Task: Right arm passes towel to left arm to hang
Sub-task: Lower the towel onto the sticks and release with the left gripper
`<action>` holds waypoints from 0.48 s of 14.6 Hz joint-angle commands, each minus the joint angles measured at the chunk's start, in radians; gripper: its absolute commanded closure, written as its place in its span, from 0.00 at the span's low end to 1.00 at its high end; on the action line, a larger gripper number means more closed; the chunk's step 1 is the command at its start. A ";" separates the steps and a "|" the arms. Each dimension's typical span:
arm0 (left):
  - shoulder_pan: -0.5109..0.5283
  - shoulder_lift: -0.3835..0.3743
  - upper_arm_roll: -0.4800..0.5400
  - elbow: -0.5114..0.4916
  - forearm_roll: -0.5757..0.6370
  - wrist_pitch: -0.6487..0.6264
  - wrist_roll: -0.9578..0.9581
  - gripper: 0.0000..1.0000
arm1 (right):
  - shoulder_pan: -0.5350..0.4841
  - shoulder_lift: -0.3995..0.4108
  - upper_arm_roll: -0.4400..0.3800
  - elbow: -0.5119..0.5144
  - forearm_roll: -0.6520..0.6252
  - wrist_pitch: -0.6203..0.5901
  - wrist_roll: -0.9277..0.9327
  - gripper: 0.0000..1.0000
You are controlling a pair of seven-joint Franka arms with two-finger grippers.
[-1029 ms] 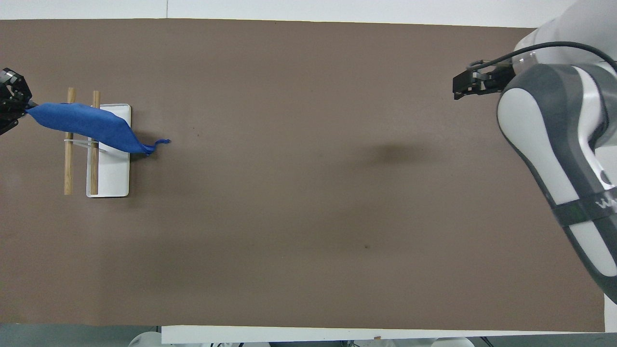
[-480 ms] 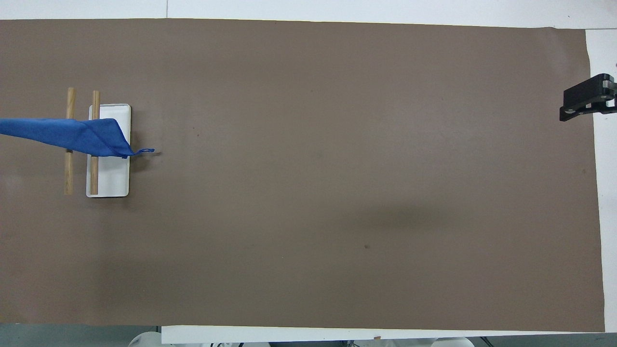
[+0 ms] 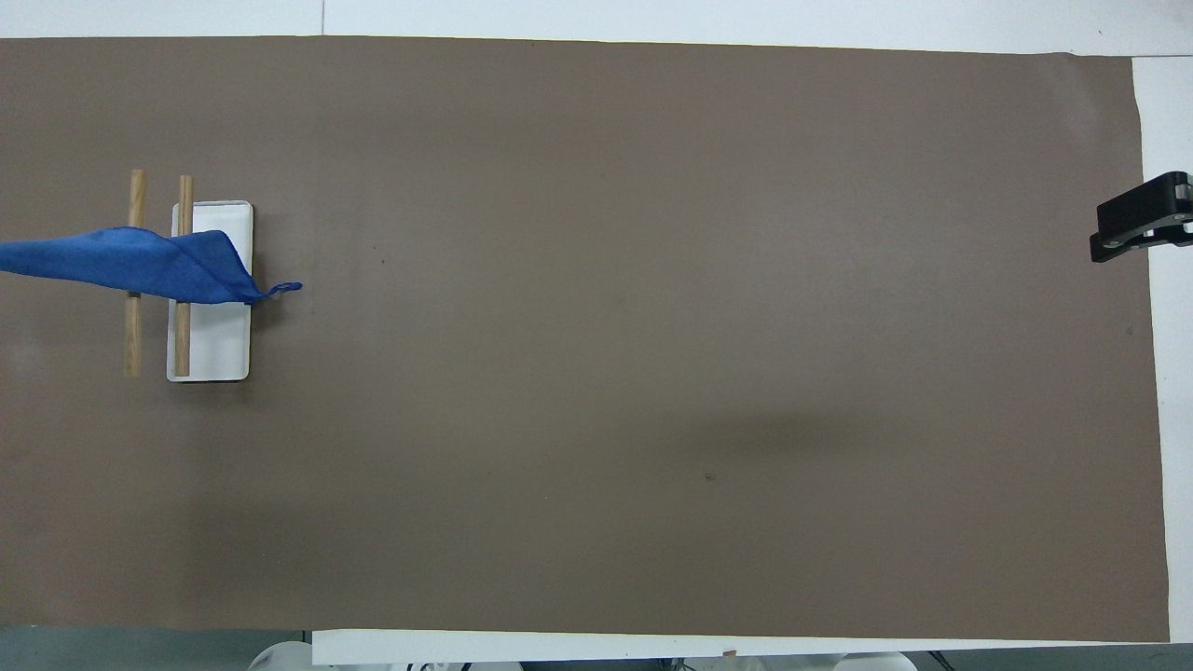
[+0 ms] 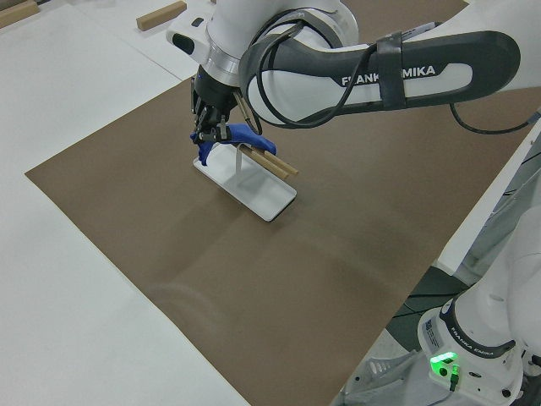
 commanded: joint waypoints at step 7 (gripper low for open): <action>0.077 0.004 0.003 -0.198 0.008 0.248 0.009 1.00 | 0.041 -0.105 -0.070 -0.174 -0.003 0.089 -0.049 0.00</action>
